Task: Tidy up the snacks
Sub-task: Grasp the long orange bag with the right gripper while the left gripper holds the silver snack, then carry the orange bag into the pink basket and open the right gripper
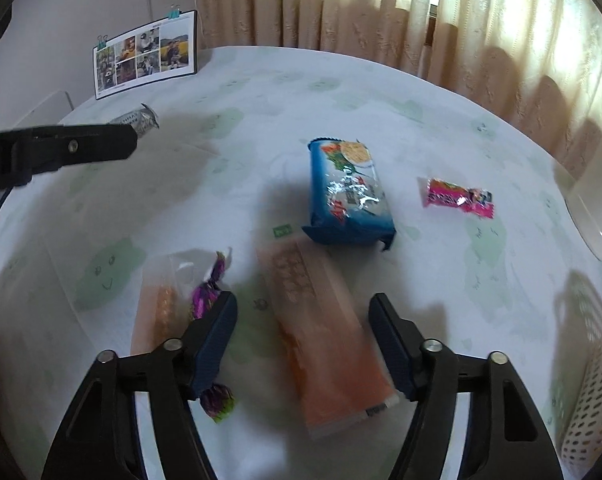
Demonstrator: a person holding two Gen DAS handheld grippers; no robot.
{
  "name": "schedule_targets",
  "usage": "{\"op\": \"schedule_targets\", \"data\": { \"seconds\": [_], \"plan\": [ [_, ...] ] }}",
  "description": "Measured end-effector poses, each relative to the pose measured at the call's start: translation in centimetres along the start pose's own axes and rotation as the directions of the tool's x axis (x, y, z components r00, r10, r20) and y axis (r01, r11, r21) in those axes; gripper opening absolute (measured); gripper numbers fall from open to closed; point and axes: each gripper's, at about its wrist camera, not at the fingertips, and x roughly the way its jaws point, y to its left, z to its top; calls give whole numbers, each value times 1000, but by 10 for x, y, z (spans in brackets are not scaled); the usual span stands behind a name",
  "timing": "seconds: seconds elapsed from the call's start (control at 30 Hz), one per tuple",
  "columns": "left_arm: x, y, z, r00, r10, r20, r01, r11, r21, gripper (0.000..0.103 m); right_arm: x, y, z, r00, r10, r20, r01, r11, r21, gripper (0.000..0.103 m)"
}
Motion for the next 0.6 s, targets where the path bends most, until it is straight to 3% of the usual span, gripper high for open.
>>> {"op": "schedule_targets", "data": {
  "seconds": [0.13, 0.23, 0.4, 0.6],
  "plan": [
    [0, 1, 0, 1000, 0, 2, 0, 1000, -2, 25, 2, -1, 5, 1000, -10, 10, 10, 1000, 10, 44],
    [0, 0, 0, 1000, 0, 3, 0, 1000, -2, 25, 0, -3, 3, 1000, -16, 17, 15, 999, 36, 39],
    [0, 1, 0, 1000, 0, 2, 0, 1000, -2, 25, -16, -18, -6, 998, 60, 27, -64, 986, 156, 36],
    [-1, 1, 0, 1000, 3, 4, -3, 1000, 4, 25, -47, -37, -18, 980, 159, 124, -186, 947, 260, 36]
  ]
}}
